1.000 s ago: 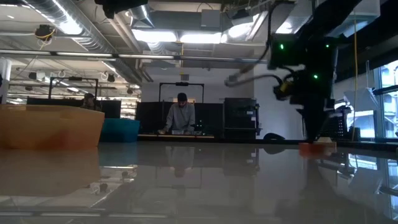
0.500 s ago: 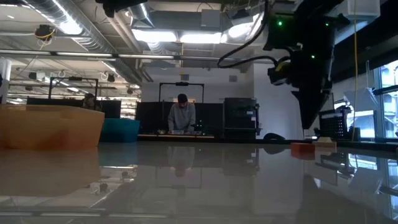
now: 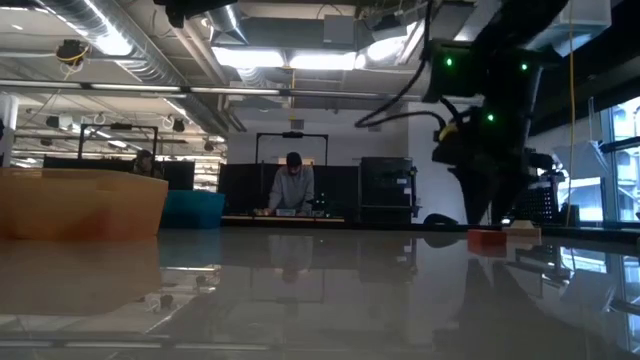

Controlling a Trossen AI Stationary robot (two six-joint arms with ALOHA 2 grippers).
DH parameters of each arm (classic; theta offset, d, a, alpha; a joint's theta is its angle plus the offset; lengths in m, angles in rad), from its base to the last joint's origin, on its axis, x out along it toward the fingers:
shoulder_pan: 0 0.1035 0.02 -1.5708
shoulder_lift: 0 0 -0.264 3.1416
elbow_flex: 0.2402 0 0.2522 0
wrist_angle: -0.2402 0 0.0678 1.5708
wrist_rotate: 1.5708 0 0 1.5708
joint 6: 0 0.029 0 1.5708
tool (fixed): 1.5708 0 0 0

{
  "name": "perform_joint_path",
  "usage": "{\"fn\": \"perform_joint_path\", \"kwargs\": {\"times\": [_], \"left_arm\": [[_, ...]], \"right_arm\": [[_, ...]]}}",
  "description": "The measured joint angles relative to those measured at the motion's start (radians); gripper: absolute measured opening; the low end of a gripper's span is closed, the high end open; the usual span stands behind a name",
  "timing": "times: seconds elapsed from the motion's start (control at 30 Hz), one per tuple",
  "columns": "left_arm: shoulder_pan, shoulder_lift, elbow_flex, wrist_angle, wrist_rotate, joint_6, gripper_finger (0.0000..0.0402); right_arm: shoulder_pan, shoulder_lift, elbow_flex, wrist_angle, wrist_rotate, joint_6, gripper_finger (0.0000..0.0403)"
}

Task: Sort blocks by size
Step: Put the red rectangular block into the yellow bin

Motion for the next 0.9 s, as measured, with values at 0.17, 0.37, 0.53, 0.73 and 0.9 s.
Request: {"fn": "perform_joint_path", "kwargs": {"times": [0.17, 0.37, 0.53, 0.73, 0.9], "left_arm": [[0.000, 0.001, 0.000, 0.014, 0.000, 0.000, 0.0205], [0.002, 0.002, 0.000, 0.017, 0.000, 0.000, 0.0205], [0.002, 0.002, 0.000, 0.017, 0.000, -0.001, 0.0205], [0.001, 0.002, 0.000, 0.013, 0.000, 0.000, 0.0205], [0.001, 0.002, 0.000, 0.002, 0.000, 0.008, 0.0205]], "right_arm": [[0.000, 0.006, -0.037, 0.015, 0.003, 0.066, 0.0251], [-0.001, 0.021, -0.081, 0.097, -0.010, 0.065, 0.0243], [0.000, 0.038, -0.091, 0.130, -0.011, 0.036, 0.0219], [0.000, 0.039, -0.091, 0.142, -0.014, -0.035, 0.0167], [0.000, 0.040, -0.091, 0.150, -0.006, -0.141, 0.0124]]}}
